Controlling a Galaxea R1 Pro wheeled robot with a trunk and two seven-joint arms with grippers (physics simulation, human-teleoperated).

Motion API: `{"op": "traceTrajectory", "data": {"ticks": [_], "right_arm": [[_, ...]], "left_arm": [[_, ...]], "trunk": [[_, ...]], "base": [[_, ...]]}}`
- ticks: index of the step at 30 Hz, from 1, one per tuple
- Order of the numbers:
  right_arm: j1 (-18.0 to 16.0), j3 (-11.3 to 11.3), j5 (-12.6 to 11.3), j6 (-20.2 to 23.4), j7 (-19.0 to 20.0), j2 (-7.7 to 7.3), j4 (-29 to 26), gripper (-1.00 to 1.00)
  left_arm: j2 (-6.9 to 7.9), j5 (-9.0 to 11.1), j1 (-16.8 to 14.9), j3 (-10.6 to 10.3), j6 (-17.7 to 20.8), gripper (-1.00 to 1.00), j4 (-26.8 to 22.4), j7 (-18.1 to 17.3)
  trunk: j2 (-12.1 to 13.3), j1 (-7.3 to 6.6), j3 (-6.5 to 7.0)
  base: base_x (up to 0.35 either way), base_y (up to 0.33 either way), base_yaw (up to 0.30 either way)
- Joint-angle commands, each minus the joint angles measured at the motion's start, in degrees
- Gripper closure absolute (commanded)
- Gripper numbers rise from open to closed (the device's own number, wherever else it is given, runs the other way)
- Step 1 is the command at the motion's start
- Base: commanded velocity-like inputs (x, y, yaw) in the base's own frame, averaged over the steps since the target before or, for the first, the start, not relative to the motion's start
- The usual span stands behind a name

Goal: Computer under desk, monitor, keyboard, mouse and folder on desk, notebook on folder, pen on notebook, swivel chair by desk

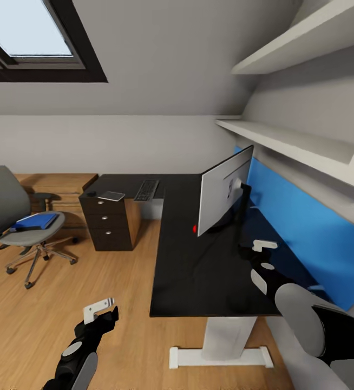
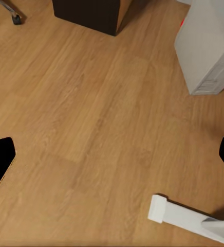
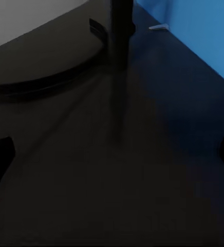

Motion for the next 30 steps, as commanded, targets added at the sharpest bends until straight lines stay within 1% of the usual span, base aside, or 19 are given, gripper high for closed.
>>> {"op": "traceTrajectory", "data": {"ticks": [1, 13, 18, 23, 24, 27, 30], "right_arm": [[-0.07, -0.41, 0.60, -0.20, -0.20, 0.02, 0.10, -1.00], [-0.07, -0.41, 0.57, -0.20, -0.34, 0.02, 0.02, -1.00], [-0.07, -0.41, 0.51, -0.22, -0.40, 0.06, 0.00, -1.00], [-0.07, -0.41, 0.53, -0.31, -0.55, 1.19, -0.35, -1.00], [-0.07, -0.41, 0.55, -0.34, -0.74, 1.93, -0.65, -1.00], [-0.07, -0.41, 0.58, -0.51, -1.45, 3.15, -1.27, -1.00], [-0.07, -0.41, 0.62, -1.23, -2.97, 4.42, -1.92, -1.00]], "left_arm": [[0.08, 0.51, -0.05, -0.19, 0.11, -1.00, -0.07, 0.53], [0.08, 0.51, -0.05, -0.22, 0.11, -1.00, -0.03, 0.53], [0.02, 0.46, -0.05, -0.32, 0.17, -1.00, 0.01, 0.53], [0.00, 0.35, -0.05, -0.37, 0.19, -1.00, 0.02, 0.53], [0.00, 0.31, -0.05, -0.40, 0.19, -1.00, 0.02, 0.53], [-0.05, 0.26, -0.05, -0.46, 0.19, -1.00, 0.02, 0.53], [-0.07, 0.21, -0.05, -0.51, 0.19, -1.00, 0.04, 0.55]], "trunk": [[-0.05, 0.00, -0.07], [-0.05, 0.00, -0.07], [-0.05, 0.00, -0.07], [-0.05, 0.00, -0.07], [-0.05, 0.00, -0.07], [-0.05, 0.00, -0.07], [-0.05, 0.00, -0.07]], "base": [[-0.081, 0.311, 0.000], [-0.009, 0.321, 0.000], [0.044, 0.135, 0.000], [0.012, 0.031, 0.000], [0.005, 0.012, 0.000], [0.003, 0.008, 0.000], [0.002, 0.004, 0.000]]}}
